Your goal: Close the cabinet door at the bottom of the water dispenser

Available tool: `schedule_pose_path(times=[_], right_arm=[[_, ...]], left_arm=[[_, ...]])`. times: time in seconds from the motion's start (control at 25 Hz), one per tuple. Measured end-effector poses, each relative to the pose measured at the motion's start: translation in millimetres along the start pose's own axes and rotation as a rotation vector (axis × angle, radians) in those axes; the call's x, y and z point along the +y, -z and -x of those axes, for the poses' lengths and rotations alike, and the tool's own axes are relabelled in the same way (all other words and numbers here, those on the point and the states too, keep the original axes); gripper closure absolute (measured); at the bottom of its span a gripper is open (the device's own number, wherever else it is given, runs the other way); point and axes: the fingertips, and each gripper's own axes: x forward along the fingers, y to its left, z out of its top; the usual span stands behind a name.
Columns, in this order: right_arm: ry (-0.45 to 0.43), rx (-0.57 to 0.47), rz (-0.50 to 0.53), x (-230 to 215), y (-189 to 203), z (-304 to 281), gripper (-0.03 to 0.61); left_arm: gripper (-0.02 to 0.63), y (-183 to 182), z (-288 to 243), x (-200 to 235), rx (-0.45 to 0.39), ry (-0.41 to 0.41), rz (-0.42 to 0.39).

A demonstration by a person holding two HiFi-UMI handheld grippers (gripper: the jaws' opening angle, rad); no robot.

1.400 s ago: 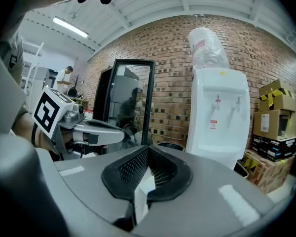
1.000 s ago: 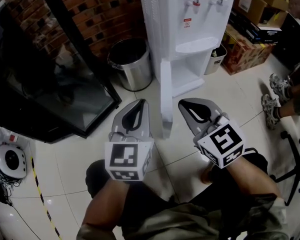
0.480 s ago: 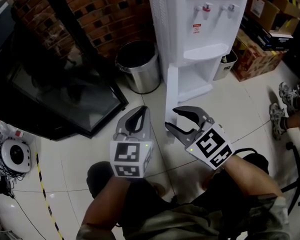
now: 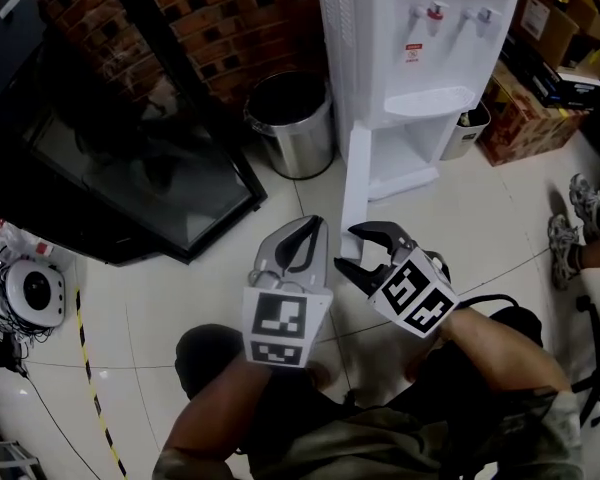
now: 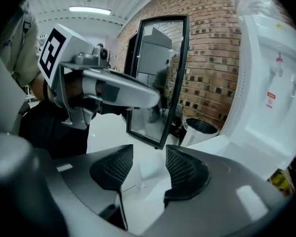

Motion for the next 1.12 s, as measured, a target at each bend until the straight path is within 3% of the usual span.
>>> schedule_pose_path(times=[0.48, 1.12], right_arm=[[-0.013, 0.063, 0.010, -4, 18, -6, 0.382], [0.083, 0.161, -0.086, -39, 69, 59, 0.393]], left_arm=[[0.612, -4, 3, -3, 0.003, -0.041, 0.028], [0.612, -24, -23, -63, -0.034, 0.057, 0.045]])
